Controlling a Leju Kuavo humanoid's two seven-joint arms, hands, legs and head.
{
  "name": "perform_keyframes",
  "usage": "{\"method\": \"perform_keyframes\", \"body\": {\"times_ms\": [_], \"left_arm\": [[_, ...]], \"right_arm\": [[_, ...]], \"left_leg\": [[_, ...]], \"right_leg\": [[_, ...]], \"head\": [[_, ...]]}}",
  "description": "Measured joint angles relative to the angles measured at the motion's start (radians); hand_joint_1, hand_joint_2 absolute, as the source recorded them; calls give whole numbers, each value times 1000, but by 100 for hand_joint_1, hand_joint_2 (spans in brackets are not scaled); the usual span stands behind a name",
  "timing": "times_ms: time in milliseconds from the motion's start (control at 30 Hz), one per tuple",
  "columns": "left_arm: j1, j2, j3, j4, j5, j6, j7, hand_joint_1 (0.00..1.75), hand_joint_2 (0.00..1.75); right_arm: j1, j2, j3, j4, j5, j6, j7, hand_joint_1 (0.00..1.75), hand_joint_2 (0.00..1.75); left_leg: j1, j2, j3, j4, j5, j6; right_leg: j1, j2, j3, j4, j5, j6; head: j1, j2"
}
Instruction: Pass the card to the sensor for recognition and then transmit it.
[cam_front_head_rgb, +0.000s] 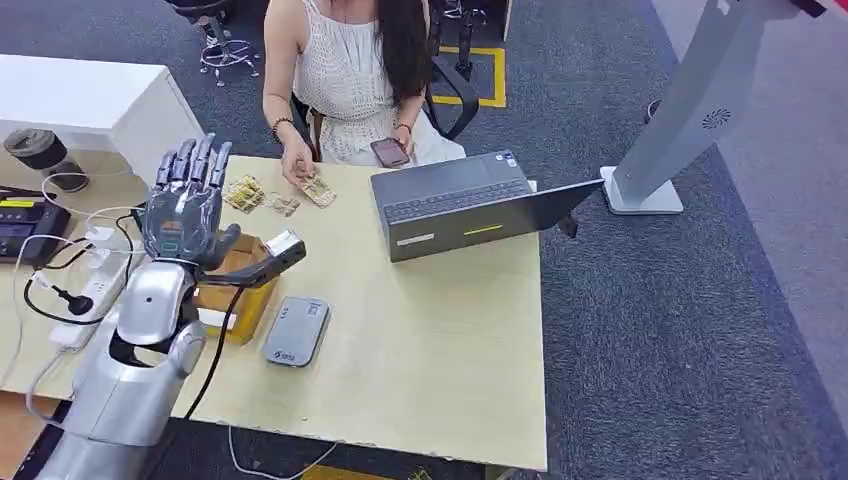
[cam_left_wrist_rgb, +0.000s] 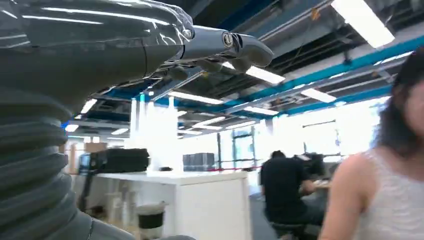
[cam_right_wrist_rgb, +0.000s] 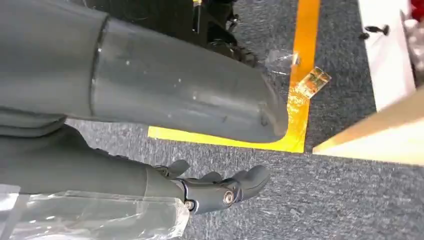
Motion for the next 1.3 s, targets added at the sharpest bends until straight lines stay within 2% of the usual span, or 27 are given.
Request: {"method": "perform_keyframes", "body": {"times_ms": [100,300,367,433,500,567,600,633,700,767,833,900,967,1000,1067,1133,1167,1233,1300], "left_arm": [[95,-36,13,-126,0,33,-94,0,175],[327,-85,29,-372,21,122,-209,0,175],[380,-91,29,-412,26,151,-223,0,175],[523,-95,29,-507,24,210,-241,0,175],[627,-102,27,-560,24,262,-248,0,175],[696,-107,27,-582,57,296,-237,0,175],[743,-117,32,-595,112,315,-239,0,175],[785,-132,48,-600,181,317,-274,0,175],[832,-202,118,-600,315,300,-425,0,175],[860,-262,198,-602,360,276,-526,0,175],[885,-313,258,-604,365,253,-568,0,175],[885,-382,324,-603,430,190,-567,0,175],[845,-439,452,-546,579,151,-589,0,175],[803,-456,540,-479,649,149,-623,0,175],[694,-477,754,-285,740,126,-732,0,175],[573,-480,962,-74,790,100,-832,0,175],[528,-478,1055,33,810,101,-862,0,175],[457,-464,1198,217,843,101,-892,0,175],[406,-449,1304,358,886,97,-899,0,175]], "right_arm": [[6,0,-17,0,-27,-2,-21,0,0],[23,-6,-68,-2,-93,-12,-65,0,0],[26,-10,-80,-3,-105,-13,-76,0,0],[33,-13,-105,-5,-136,-14,-91,0,0],[50,-18,-137,-9,-165,-17,-103,0,0],[56,-23,-160,-11,-185,-17,-110,0,0],[56,-24,-173,-12,-193,-19,-111,0,0],[57,-24,-186,-14,-198,-20,-111,0,0],[62,-24,-208,-19,-199,-21,-109,0,0],[63,-24,-224,-20,-199,-21,-109,0,0],[63,-24,-238,-21,-199,-21,-109,0,0],[63,-24,-250,-23,-199,-35,-105,0,0],[63,-23,-263,-24,-199,-53,-92,0,0],[64,-21,-269,-25,-199,-65,-84,0,0],[64,-14,-286,-27,-201,-89,-76,0,0],[65,-9,-301,-28,-201,-103,-71,0,0],[65,-6,-310,-29,-202,-108,-71,0,0],[67,-6,-323,-29,-202,-112,-70,0,0],[67,-6,-335,-30,-202,-116,-71,0,0]], "left_leg": [[0,0,-1,0,0,0],[0,0,-2,0,-1,1],[0,-1,-2,-1,-1,1],[0,7,3,-1,-5,-2],[0,5,1,-1,-5,0],[0,-1,0,-1,-4,1],[0,0,1,-1,-5,0],[0,1,1,-1,-5,0],[0,0,0,-1,-5,0],[0,-2,1,-1,-5,0],[0,-2,1,-1,-5,0],[0,-2,1,-1,-4,1],[-1,-2,3,-1,-4,1],[-1,-2,3,-1,-4,0],[0,-2,3,-2,-3,-1],[1,-2,4,-2,-2,-2],[1,-1,4,-2,-2,-2],[1,-1,4,-2,-2,-2],[1,-2,3,-2,-2,-2]], "right_leg": [[0,0,0,0,0,0],[0,-1,-1,-1,-1,1],[0,-2,0,-1,-1,1],[0,7,0,-1,-2,0],[0,5,0,-1,-4,3],[0,-2,1,-1,-4,3],[0,0,1,-1,-4,2],[0,1,1,-1,-4,2],[0,-1,1,-1,-5,3],[0,-3,2,-1,-5,3],[0,-3,2,-1,-5,3],[0,-3,3,-1,-5,3],[-1,-3,4,-1,-5,3],[-1,-3,4,-1,-5,3],[-1,-3,4,-1,-4,2],[0,-3,4,0,-4,2],[0,-2,4,0,-4,2],[0,-1,3,0,-4,2],[0,-2,4,0,-4,2]], "head": [[0,0],[0,0],[1,0],[-2,0],[-2,0],[0,0],[0,0],[-1,0],[0,0],[2,0],[1,0],[2,0],[2,0],[3,0],[1,0],[1,0],[1,0],[-1,0],[0,0]]}}
